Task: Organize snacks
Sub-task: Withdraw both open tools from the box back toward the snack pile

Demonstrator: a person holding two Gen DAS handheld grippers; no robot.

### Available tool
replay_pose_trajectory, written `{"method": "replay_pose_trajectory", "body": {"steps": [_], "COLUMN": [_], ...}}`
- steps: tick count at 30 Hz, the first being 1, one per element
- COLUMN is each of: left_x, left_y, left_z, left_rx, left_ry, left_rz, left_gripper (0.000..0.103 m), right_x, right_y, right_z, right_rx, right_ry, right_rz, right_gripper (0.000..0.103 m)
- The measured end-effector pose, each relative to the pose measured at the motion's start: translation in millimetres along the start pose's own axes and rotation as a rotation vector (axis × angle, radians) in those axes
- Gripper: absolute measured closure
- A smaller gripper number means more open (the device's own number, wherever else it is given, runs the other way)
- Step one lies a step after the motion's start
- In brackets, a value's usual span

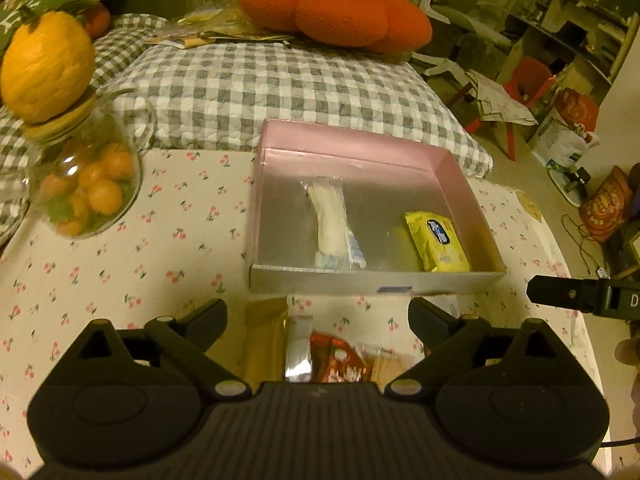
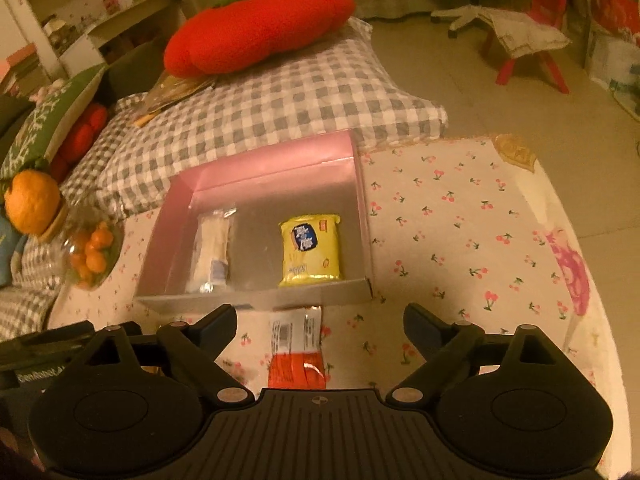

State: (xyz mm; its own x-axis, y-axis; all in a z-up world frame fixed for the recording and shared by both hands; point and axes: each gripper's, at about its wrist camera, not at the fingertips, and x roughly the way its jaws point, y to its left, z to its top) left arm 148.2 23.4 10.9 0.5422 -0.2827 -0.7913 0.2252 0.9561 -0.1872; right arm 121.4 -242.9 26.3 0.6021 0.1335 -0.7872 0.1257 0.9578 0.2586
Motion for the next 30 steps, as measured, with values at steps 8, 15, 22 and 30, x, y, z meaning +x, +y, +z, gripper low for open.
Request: {"method": "replay_pose_trajectory", "body": {"steps": [8,15,22,30], "left_x": [-23.0,-35.1,-35.9,-24.9], "left_y": [10.6,23.4,31.1,33.5], "left_z": [-21.2,-44.2,-64.5,-86.6], "left_rx": [-0.001,-0.004,0.002,-0.031], "left_ry": [-0.004,-0.005,0.02,0.135], "left_rz": [0.016,0.03,-0.005,-0.082], "left_gripper": [0.003,0.0,0.001,0.007], "right_x": [-18.7,-26.3,-21.7,-20.4], "right_y": [1.0,4.2,18.5,34.6], "right_z": [-23.0,-42.6,-65.9,-90.2], "right_rx": [-0.027,-0.061,-0.19,-0.305], "right_ry": [-0.022,-0.044,-0.06,-0.058], "right_rz": [-0.013,-0.016,0.007,0.039], "right_gripper": [0.011,0.01,0.01,0.01]}}
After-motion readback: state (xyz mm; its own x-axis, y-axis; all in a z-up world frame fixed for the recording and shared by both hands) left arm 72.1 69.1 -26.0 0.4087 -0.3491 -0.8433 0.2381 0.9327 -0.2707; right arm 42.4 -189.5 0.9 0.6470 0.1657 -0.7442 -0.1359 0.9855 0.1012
